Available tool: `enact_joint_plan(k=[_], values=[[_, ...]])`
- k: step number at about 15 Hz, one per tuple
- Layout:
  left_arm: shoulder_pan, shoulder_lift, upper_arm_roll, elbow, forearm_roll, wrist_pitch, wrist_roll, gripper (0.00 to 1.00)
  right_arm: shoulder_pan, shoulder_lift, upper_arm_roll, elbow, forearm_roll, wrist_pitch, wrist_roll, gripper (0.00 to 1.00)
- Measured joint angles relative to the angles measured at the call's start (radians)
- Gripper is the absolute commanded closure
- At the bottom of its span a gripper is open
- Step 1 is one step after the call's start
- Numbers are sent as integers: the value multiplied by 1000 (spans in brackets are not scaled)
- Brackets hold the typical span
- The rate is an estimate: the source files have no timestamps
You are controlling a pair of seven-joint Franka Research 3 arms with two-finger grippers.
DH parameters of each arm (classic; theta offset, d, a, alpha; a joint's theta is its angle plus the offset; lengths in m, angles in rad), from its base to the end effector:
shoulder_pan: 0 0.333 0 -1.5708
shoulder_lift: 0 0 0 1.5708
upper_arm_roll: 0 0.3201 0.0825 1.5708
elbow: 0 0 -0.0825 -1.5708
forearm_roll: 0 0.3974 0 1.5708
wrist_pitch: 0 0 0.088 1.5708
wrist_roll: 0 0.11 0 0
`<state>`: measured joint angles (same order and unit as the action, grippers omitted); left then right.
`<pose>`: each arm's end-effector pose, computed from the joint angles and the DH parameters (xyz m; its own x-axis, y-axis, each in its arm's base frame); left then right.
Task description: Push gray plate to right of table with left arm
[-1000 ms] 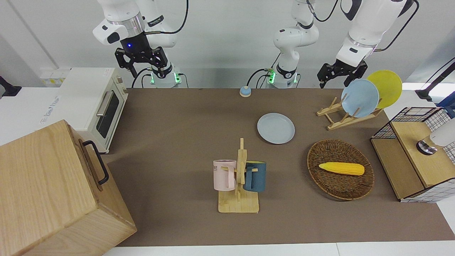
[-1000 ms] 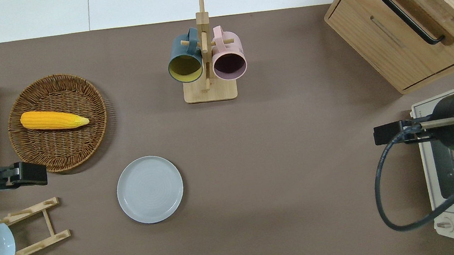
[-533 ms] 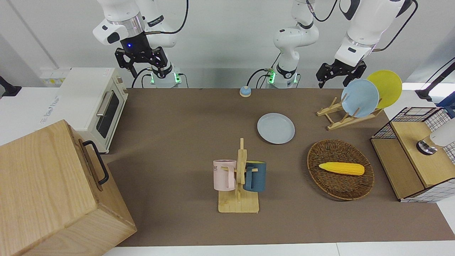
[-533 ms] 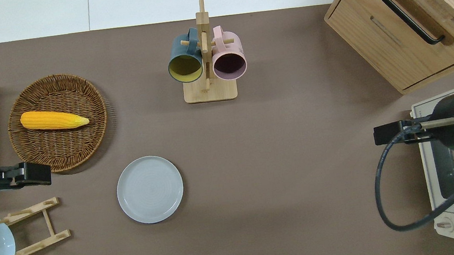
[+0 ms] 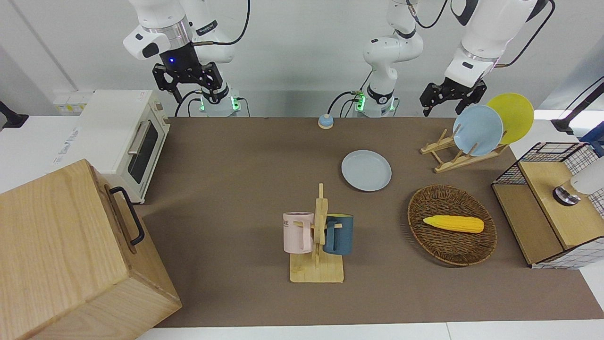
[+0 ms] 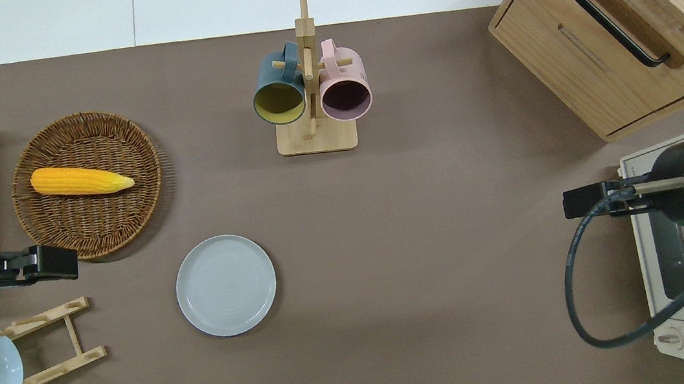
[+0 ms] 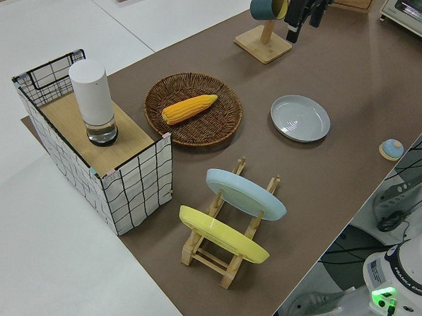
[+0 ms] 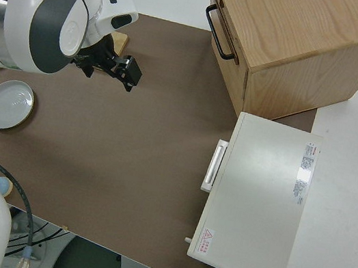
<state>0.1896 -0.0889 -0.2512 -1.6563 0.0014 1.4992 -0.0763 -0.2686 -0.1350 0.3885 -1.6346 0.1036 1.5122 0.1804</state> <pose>0.5306 -0.0385 0.6257 0.9975 0.0174 -0.0689 0.0155 -0.9995 -0.0288 0.5149 0.0890 0.6574 0.9983 -0.0572 -0.0068 -0.0575 -0.9970 -0.0520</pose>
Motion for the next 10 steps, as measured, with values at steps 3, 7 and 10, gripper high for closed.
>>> enact_joint_plan(k=[3, 7, 10], values=[[2, 0, 10, 0, 0, 0, 0, 5, 0, 0, 0, 0, 0, 0, 0, 5], [7, -5, 29, -5, -49, 3, 0, 5, 0, 0, 0, 0, 0, 0, 0, 5], [12, -19, 35, -35, -76, 20, 0, 5, 0, 0, 0, 0, 0, 0, 0, 5]])
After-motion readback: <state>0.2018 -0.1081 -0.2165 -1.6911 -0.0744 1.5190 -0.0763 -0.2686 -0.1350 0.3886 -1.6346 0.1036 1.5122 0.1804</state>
